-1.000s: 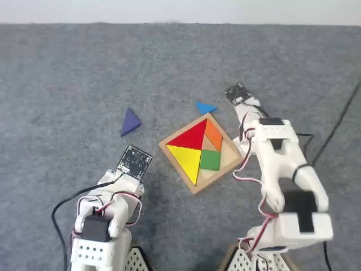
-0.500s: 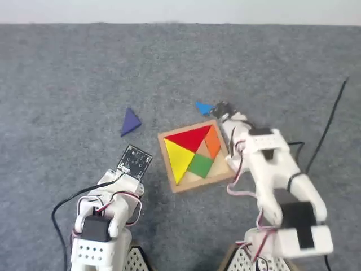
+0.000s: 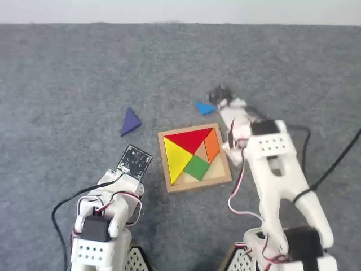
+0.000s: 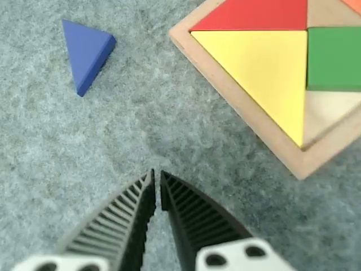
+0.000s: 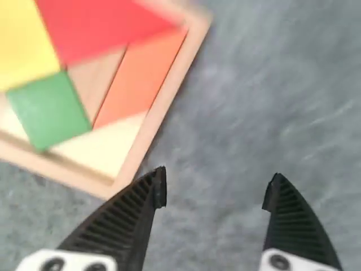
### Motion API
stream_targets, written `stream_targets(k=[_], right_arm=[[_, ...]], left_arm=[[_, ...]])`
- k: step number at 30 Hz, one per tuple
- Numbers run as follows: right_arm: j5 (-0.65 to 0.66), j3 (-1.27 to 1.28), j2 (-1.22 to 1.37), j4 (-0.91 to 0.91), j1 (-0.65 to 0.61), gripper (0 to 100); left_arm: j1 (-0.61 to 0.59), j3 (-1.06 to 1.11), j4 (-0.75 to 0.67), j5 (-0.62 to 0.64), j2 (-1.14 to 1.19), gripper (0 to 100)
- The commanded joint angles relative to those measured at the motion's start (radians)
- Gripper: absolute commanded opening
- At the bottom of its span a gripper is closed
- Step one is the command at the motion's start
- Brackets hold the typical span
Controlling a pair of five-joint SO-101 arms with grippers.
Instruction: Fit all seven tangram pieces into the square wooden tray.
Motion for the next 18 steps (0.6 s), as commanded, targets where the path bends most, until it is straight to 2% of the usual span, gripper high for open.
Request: stream_targets(k=[1,4,10,18], right_arm=[[-0.023,-0.285,0.116,0.059,-0.021,28.5],[-0.017,-0.488,0.295,0.119,-0.062,28.7],[0.077,-0.769,0.572,0.139,-0.13,28.8],[0.18,-0.953,0.803,0.071,-0.17,28.8]], left_arm=[[-0.002,-0.01,-0.002,-0.015,-0.017,2],[-0.002,-0.01,-0.002,-0.015,-0.017,2],[-0.002,-0.01,-0.002,-0.015,-0.017,2],[-0.002,-0.01,-0.002,-0.015,-0.017,2]])
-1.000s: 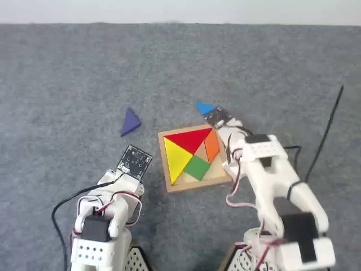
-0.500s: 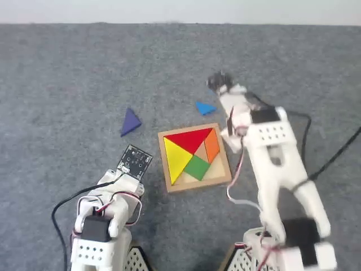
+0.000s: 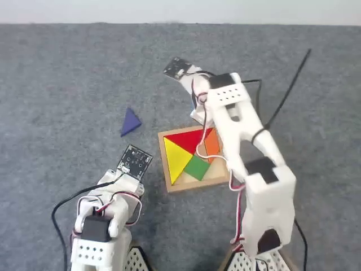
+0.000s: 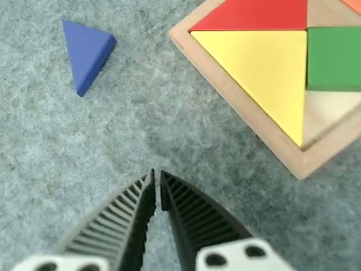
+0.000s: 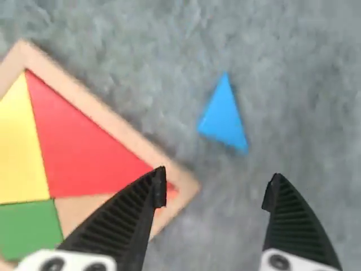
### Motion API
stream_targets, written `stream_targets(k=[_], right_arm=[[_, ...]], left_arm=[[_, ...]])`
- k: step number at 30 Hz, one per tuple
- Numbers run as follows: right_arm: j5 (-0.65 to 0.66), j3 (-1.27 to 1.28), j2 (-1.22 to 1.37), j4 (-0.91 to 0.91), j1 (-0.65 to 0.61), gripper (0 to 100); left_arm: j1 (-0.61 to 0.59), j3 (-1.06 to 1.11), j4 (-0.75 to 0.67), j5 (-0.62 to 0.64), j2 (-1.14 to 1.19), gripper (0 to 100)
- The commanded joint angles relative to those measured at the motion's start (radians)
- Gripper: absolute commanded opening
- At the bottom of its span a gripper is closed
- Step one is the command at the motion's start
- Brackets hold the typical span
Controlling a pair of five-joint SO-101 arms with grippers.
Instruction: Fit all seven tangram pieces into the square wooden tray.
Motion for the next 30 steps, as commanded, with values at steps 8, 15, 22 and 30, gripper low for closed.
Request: stream_targets(k=[8,15,22,30], right_arm=[[0.069,-0.216,0.165,-0.088,-0.002,28.8],[0.069,-0.241,0.245,-0.084,0.002,28.5],[0.061,-0.239,0.265,-0.081,0.058,28.4],[0.064,-0.239,0.262,-0.082,0.058,16.9]], left_arm=[[-0.002,-0.01,-0.002,-0.015,-0.017,2],[-0.002,-0.01,-0.002,-0.015,-0.017,2],[-0.002,-0.01,-0.002,-0.015,-0.017,2],[-0.002,-0.01,-0.002,-0.015,-0.017,2]])
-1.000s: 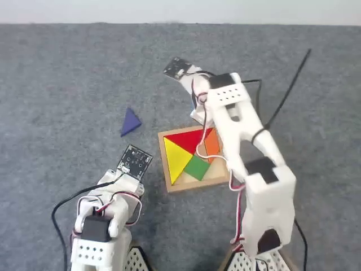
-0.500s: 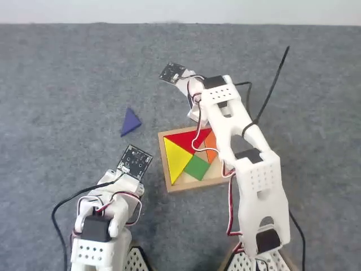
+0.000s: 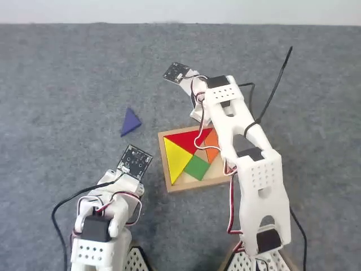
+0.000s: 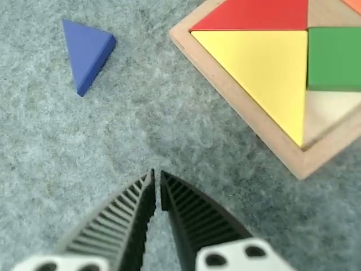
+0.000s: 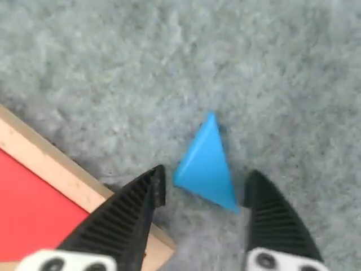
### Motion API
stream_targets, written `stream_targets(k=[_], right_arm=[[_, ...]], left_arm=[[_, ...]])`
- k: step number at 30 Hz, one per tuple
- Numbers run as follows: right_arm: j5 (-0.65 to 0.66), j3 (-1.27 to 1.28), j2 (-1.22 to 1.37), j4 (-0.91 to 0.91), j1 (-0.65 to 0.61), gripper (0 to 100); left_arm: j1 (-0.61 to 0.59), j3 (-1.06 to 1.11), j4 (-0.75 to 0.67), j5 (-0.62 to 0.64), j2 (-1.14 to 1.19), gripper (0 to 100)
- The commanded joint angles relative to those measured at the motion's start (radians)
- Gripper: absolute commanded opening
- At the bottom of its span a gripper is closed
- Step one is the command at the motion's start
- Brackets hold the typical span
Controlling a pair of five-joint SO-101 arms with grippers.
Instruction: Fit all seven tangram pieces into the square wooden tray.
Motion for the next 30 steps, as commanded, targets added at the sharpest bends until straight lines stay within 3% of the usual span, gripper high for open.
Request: stream_targets(k=[1,8,19,24,30], right_arm=[[0.006,-0.044,-0.013,-0.013,0.03,17.3],[0.003,-0.046,-0.022,0.01,0.035,16.9],[-0.052,-0.166,-0.15,0.24,0.031,16.9],[-0.097,-0.166,-0.186,0.252,0.031,17.7],[-0.109,-0.167,-0.074,0.18,-0.024,32.2]], left_arm=[[0.0,-0.01,-0.002,-0.015,-0.017,2],[0.0,-0.01,-0.002,-0.015,-0.017,2],[0.0,-0.01,-0.002,-0.015,-0.017,2],[0.0,-0.01,-0.002,-0.015,-0.017,2],[0.0,-0.01,-0.002,-0.015,-0.017,2]])
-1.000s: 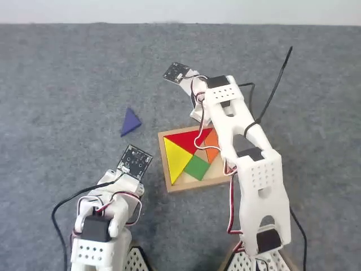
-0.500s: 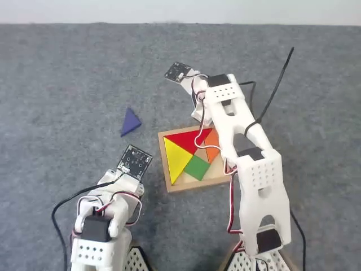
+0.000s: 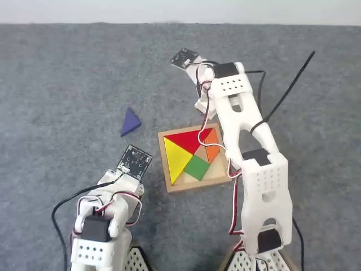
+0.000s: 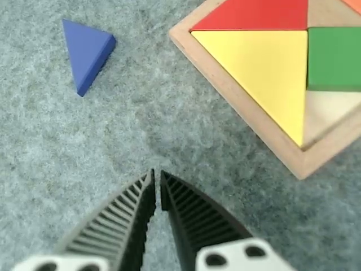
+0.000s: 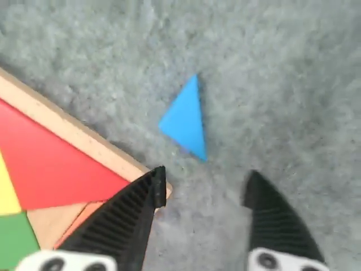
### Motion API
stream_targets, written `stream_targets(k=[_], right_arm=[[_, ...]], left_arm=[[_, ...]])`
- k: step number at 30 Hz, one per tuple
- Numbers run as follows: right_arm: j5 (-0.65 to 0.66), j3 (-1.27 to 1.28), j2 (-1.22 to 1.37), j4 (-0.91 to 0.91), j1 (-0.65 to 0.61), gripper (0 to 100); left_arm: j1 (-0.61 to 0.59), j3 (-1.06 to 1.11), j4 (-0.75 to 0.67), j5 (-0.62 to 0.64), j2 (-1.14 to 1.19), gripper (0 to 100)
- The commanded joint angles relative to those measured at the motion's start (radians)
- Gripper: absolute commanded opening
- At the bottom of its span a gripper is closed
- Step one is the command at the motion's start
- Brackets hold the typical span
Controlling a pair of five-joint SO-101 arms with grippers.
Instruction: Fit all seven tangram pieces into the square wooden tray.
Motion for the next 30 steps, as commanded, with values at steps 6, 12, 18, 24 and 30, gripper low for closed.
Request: stream_targets(k=[6,12,18,24,30], right_arm=[[-0.009,-0.058,0.087,-0.076,-0.056,33.4],[-0.009,-0.058,0.099,-0.111,-0.047,32.5],[-0.009,-0.058,0.148,-0.174,-0.031,20.5],[-0.011,-0.058,0.18,-0.171,-0.031,17.1],[-0.011,-0.069,0.174,-0.124,-0.021,11.0]], left_arm=[[0.0,-0.01,-0.002,-0.015,-0.017,2],[0.0,-0.01,-0.002,-0.015,-0.017,2],[0.0,-0.01,-0.002,-0.015,-0.017,2],[0.0,-0.01,-0.002,-0.015,-0.017,2],[0.0,-0.01,-0.002,-0.015,-0.017,2]])
